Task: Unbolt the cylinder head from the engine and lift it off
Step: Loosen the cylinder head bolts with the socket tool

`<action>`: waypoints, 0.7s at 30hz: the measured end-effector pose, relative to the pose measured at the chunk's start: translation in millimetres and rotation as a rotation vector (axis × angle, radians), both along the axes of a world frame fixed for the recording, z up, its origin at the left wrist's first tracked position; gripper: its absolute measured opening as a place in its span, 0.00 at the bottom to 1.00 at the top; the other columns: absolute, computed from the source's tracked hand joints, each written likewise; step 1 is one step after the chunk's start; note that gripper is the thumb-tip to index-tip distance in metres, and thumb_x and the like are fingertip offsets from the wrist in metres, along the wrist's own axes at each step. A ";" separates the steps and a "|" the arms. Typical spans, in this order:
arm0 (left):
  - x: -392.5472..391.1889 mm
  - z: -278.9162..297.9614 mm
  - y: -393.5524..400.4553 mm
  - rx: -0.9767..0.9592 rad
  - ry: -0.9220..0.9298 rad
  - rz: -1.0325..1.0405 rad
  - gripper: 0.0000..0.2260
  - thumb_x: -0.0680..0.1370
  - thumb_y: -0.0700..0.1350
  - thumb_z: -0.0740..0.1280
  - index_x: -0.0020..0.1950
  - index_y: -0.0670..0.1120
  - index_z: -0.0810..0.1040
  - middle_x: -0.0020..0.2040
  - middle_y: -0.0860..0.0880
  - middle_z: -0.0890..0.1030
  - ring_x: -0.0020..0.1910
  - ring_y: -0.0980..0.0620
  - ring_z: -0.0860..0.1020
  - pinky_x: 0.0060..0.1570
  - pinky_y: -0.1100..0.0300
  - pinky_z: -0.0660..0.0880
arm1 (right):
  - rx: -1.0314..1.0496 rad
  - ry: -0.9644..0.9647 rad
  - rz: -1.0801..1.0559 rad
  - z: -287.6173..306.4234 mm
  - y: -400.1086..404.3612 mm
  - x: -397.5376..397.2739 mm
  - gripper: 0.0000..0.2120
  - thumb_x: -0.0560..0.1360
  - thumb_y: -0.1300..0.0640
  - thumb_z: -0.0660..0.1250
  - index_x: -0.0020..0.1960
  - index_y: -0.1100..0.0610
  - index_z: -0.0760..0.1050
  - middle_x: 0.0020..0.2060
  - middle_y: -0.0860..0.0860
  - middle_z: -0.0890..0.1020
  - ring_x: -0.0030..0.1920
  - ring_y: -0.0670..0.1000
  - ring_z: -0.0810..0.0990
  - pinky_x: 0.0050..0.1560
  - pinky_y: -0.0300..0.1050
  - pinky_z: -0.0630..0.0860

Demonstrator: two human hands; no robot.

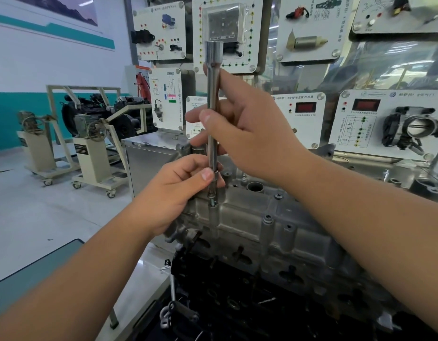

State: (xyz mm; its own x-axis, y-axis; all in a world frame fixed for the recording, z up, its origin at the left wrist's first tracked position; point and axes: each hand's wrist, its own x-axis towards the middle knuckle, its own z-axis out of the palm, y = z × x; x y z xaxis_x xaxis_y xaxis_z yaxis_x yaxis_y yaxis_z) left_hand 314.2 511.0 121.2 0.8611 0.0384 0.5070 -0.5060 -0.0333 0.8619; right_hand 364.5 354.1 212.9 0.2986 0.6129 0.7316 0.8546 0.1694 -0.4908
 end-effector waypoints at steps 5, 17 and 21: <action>1.9 -0.2 -5.2 -0.006 -0.019 0.036 0.04 0.73 0.53 0.71 0.46 0.57 0.84 0.41 0.51 0.84 0.40 0.57 0.82 0.41 0.64 0.79 | 0.060 -0.019 -0.032 -0.5 -0.4 0.9 0.14 0.81 0.61 0.66 0.64 0.50 0.72 0.44 0.49 0.85 0.38 0.46 0.87 0.41 0.44 0.84; 2.5 -0.1 -3.4 0.033 0.005 0.036 0.05 0.74 0.54 0.70 0.47 0.58 0.84 0.43 0.51 0.85 0.43 0.56 0.83 0.44 0.63 0.79 | 0.053 -0.043 -0.074 -1.2 0.8 1.5 0.14 0.80 0.59 0.68 0.62 0.48 0.69 0.44 0.49 0.86 0.37 0.44 0.86 0.46 0.49 0.84; -1.0 0.3 -0.4 0.057 0.031 -0.018 0.09 0.77 0.55 0.66 0.50 0.56 0.85 0.46 0.51 0.85 0.46 0.55 0.83 0.46 0.63 0.79 | -0.061 0.019 0.029 -0.3 0.5 -0.7 0.13 0.84 0.60 0.61 0.60 0.43 0.64 0.47 0.51 0.86 0.41 0.46 0.87 0.49 0.50 0.84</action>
